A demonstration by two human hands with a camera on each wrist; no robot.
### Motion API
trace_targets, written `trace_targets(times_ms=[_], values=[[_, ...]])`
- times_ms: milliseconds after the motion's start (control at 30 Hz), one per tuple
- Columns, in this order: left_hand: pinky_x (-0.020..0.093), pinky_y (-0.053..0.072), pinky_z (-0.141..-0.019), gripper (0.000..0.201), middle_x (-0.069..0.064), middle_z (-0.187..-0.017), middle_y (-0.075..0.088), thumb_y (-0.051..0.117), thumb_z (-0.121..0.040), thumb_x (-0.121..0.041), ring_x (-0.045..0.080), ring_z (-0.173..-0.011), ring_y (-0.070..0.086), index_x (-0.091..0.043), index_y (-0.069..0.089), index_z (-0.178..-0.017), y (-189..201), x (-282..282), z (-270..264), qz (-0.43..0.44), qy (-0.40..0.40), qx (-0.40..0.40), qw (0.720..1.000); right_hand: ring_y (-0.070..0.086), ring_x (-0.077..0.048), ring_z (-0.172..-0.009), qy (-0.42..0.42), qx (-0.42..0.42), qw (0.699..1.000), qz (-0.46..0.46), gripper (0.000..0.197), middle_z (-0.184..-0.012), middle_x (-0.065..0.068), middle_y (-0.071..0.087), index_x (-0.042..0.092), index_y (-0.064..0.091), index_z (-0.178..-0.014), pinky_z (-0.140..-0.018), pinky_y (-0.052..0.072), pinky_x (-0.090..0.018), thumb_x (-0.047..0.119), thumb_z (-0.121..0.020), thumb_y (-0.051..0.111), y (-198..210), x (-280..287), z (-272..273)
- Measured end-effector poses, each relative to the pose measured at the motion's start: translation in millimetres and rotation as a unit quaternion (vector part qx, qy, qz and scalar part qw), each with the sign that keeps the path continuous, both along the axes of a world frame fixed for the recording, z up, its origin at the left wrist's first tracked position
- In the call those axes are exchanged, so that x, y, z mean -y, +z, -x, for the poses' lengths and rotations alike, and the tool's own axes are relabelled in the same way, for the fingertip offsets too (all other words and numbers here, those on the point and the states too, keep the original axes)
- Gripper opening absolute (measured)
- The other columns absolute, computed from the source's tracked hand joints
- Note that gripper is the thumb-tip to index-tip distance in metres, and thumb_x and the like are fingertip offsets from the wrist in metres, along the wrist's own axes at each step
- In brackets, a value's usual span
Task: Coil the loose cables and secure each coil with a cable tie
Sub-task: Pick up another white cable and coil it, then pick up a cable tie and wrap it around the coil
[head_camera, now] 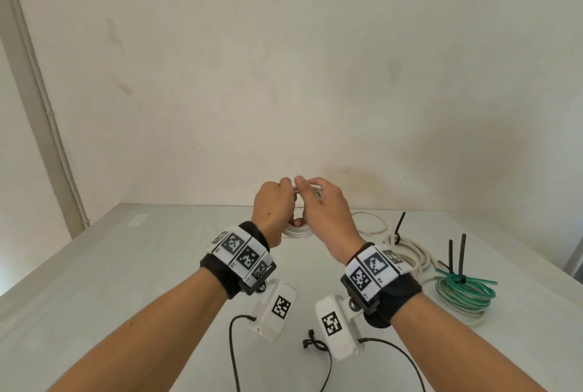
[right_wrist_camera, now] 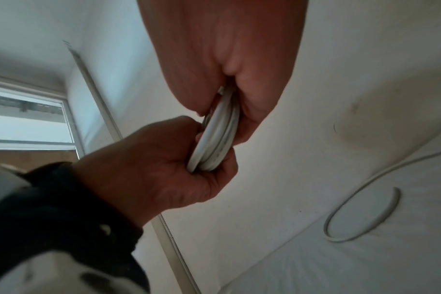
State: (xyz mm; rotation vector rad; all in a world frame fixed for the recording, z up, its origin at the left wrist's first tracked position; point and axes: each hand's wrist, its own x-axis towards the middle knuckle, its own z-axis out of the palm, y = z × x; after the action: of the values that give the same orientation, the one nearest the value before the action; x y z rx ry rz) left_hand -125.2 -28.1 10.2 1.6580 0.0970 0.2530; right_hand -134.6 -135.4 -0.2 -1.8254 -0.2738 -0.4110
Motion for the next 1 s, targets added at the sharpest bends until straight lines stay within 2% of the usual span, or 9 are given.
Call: trace_targets(times_ms=[100, 200, 333, 433, 533, 633, 733, 867, 1000], values=[[0.03, 0.043, -0.054, 0.043, 0.004, -0.059, 0.048, 0.038, -0.106, -0.03, 0.02, -0.046, 0.048, -0.007, 0.055, -0.074, 0.1, -0.6, -1.0, 0.002, -0.018, -0.003, 1.0, 0.059, -0.007, -0.049, 0.012, 0.008, 0.999, 0.031, 0.037, -0.066, 0.006, 0.06, 0.013, 0.065, -0.104, -0.06, 0.048, -0.027, 0.046, -0.106, 0.05, 0.3, 6.9, -1.8], [0.025, 0.045, -0.054, 0.049, -0.005, -0.057, 0.049, 0.039, -0.11, -0.046, 0.011, -0.044, 0.05, -0.01, 0.055, -0.08, -1.8, -4.7, 3.3, -0.002, -0.13, -0.006, 0.992, 0.05, -0.005, -0.047, 0.027, -0.025, 0.999, -0.038, 0.037, -0.071, -0.001, 0.052, 0.007, 0.06, -0.098, -0.05, 0.046, -0.02, 0.041, -0.108, 0.049, -2.8, 15.9, -3.2], [0.031, 0.056, -0.08, 0.047, 0.005, -0.09, 0.061, 0.043, -0.107, -0.051, 0.016, -0.081, 0.063, -0.01, 0.063, -0.102, -15.6, -13.3, 7.9, -0.042, -0.276, -0.028, 0.96, 0.044, -0.011, -0.052, 0.043, -0.055, 0.993, -0.1, 0.033, -0.07, -0.003, 0.047, 0.009, 0.058, -0.091, -0.048, 0.045, -0.022, 0.037, -0.107, 0.052, -8.3, 35.0, -11.7], [0.036, 0.056, -0.083, 0.053, 0.015, -0.1, 0.066, 0.04, -0.108, -0.046, 0.026, -0.093, 0.065, -0.001, 0.067, -0.114, -33.3, -26.7, 7.1, -0.003, -0.342, -0.114, 0.933, 0.041, -0.011, -0.051, 0.035, -0.077, 0.991, -0.102, 0.032, -0.075, 0.0, 0.047, 0.013, 0.056, -0.084, -0.048, 0.044, -0.022, 0.036, -0.107, 0.055, -9.3, 49.9, -19.0], [0.033, 0.056, -0.079, 0.036, 0.009, -0.096, 0.068, 0.052, -0.102, -0.028, 0.022, -0.087, 0.065, -0.003, 0.072, -0.116, -53.3, -34.6, 9.3, -0.164, -0.408, -0.153, 0.885, 0.038, -0.011, -0.05, 0.022, -0.101, 0.99, -0.095, 0.033, -0.076, -0.001, 0.047, 0.013, 0.054, -0.082, -0.048, 0.044, -0.022, 0.034, -0.107, 0.055, -14.9, 60.0, -20.5], [0.026, 0.056, -0.074, 0.022, 0.001, -0.092, 0.071, 0.076, -0.089, -0.033, 0.01, -0.079, 0.062, -0.021, 0.076, -0.107, -70.5, -26.4, 16.0, -0.424, -0.453, -0.124, 0.774, 0.038, -0.012, -0.052, 0.018, -0.117, 0.989, -0.088, 0.033, -0.077, -0.002, 0.046, 0.011, 0.055, -0.084, -0.049, 0.044, -0.023, 0.035, -0.107, 0.055, -24.8, 63.6, -20.5], [0.025, 0.054, -0.073, 0.029, -0.006, -0.086, 0.072, 0.088, -0.075, -0.041, 0.009, -0.076, 0.063, -0.026, 0.075, -0.097, -85.6, -15.9, 23.4, -0.482, -0.471, -0.152, 0.723, 0.038, -0.012, -0.053, 0.021, -0.124, 0.988, -0.093, 0.032, -0.079, -0.002, 0.049, 0.012, 0.056, -0.085, -0.05, 0.044, -0.023, 0.036, -0.106, 0.055, -31.0, 62.4, -18.1], [0.035, 0.057, -0.083, 0.024, -0.001, -0.09, 0.076, 0.088, -0.073, -0.035, 0.012, -0.076, 0.065, -0.022, 0.074, -0.088, -101.3, -9.4, 23.3, -0.525, -0.451, -0.102, 0.715, 0.039, -0.011, -0.05, 0.014, -0.129, 0.988, -0.09, 0.032, -0.083, -0.002, 0.051, 0.012, 0.058, -0.086, -0.052, 0.045, -0.024, 0.037, -0.106, 0.055, -35.4, 61.2, -15.5], [0.023, 0.055, -0.067, 0.016, 0.003, -0.089, 0.076, 0.084, -0.079, -0.025, 0.006, -0.063, 0.063, -0.018, 0.073, -0.087, -96.7, -13.6, 16.9, -0.494, -0.431, -0.098, 0.749, 0.038, -0.01, -0.049, 0.025, -0.132, 0.986, -0.096, 0.033, -0.082, -0.002, 0.05, 0.013, 0.057, -0.084, -0.052, 0.044, -0.025, 0.037, -0.106, 0.055, -36.2, 59.6, -13.4]])
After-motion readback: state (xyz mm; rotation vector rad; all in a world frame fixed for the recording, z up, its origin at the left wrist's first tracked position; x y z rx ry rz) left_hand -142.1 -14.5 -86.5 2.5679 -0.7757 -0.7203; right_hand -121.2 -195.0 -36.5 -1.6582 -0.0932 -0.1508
